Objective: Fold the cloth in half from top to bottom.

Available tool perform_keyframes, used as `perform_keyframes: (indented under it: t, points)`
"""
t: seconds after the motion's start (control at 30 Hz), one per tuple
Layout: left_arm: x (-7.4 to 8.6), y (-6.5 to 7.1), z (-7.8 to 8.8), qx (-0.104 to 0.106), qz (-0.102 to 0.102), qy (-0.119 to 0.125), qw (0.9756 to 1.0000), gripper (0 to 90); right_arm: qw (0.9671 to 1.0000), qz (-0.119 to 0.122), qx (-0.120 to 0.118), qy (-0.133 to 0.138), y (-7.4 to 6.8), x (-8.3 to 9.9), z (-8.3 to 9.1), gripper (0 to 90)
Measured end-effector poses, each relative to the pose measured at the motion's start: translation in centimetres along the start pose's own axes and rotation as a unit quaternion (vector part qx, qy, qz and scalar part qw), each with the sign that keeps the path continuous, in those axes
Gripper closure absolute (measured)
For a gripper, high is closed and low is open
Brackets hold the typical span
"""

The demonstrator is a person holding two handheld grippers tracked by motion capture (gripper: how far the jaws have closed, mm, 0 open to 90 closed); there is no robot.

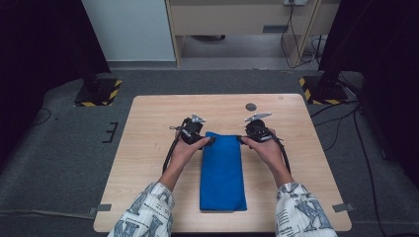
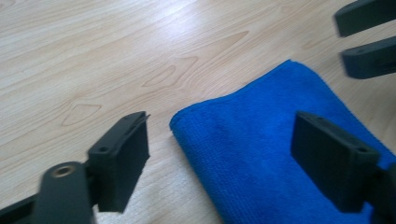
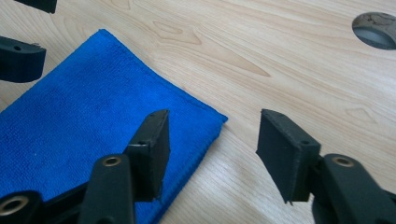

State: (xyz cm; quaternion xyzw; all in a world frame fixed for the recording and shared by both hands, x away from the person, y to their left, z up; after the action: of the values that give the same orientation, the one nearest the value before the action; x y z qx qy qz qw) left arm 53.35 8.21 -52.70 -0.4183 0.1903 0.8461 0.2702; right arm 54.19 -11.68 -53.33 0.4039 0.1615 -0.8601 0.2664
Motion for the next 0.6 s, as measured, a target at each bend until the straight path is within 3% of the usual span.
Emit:
perform_keyframes:
  t: [0.23,0.6]
  points:
    - [-0.1,-0.1,-0.2,0.003,-0.01,-0.004,0.9999,32.8,0.9998,0.014,-0.005,-0.012,-0.6,-0.2,-0.9,52.7]
    - [-0.2,-0.9,-1.5,-0.008,-0.003,0.001,1.0,39.9,0.9999,-0.009,-0.001,-0.012,0.3,0.0,-2.0,54.2]
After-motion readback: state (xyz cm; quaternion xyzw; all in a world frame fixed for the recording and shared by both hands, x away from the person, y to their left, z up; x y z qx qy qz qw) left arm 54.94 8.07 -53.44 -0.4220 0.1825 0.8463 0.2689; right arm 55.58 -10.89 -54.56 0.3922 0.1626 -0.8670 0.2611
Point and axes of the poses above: each handheld gripper's, and its own axes: z roughly backward along the jaws, x roughly out of its underside, y roughly to its right, the point moved 6 cm from there along -z, roughly forward along the jaws, and after that the axes turned 7 degrees about y, right-handed, at the moved point
